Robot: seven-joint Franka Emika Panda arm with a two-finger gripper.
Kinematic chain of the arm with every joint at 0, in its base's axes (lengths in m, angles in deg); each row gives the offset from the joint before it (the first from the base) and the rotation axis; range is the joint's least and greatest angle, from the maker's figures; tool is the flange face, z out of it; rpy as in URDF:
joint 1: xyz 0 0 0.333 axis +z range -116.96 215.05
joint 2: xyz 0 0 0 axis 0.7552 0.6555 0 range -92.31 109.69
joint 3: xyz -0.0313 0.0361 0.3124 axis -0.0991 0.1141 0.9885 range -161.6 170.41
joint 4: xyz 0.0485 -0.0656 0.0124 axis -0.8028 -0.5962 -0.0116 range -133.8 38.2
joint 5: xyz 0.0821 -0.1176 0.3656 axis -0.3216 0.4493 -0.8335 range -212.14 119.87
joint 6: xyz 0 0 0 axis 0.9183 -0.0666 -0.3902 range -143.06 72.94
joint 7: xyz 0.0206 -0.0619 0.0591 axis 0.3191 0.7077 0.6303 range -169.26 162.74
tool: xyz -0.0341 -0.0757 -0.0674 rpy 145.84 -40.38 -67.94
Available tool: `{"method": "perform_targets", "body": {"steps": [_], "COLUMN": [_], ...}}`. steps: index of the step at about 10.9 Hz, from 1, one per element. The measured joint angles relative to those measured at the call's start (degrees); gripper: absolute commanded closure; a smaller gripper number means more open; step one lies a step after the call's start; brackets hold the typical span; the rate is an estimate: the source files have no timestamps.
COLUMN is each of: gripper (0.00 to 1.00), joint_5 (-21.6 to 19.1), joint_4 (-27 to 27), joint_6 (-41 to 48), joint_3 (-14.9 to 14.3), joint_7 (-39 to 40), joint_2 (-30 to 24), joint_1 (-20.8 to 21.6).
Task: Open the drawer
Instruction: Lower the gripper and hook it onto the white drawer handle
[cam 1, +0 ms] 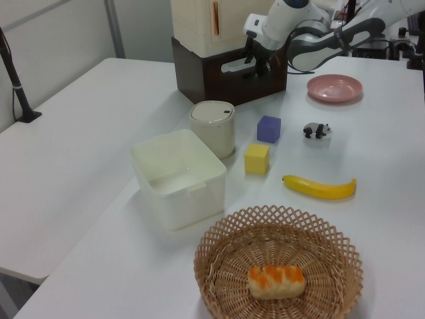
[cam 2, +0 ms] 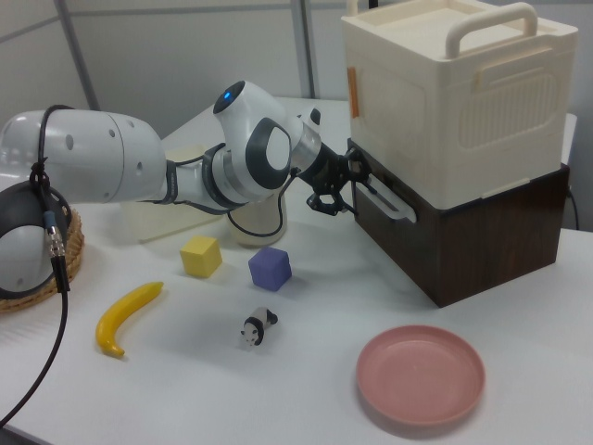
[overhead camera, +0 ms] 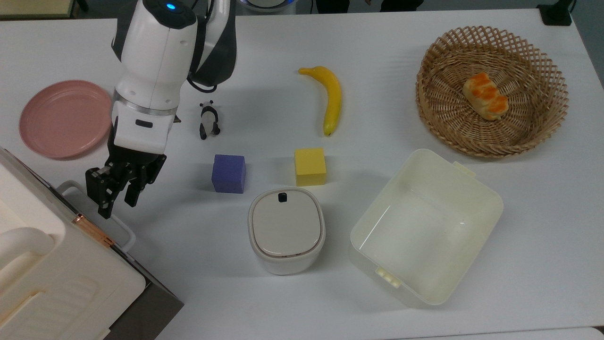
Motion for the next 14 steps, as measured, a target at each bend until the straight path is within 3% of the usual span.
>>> {"method": "perform_targets", "body": {"steps": [3,5,7,14], "gripper": [0.58,0.74,0.83,0.91], "joint_5": [0.00,0.01,0.03,0.66], "joint_4": [0.11,0.17,0.55,1.37], "joint_6": [-0.05,-0.45,-0.71,-1.08], "joint_3": [-0.11,-0.26,-0.39,-0.61], "joint_7": [0.00,0.00,0.00,-0.26], "joint_2": [0.05,0.09,0.47,0.85], "joint_1": [-0.21,-0.33,-0.36,-0.36]}}
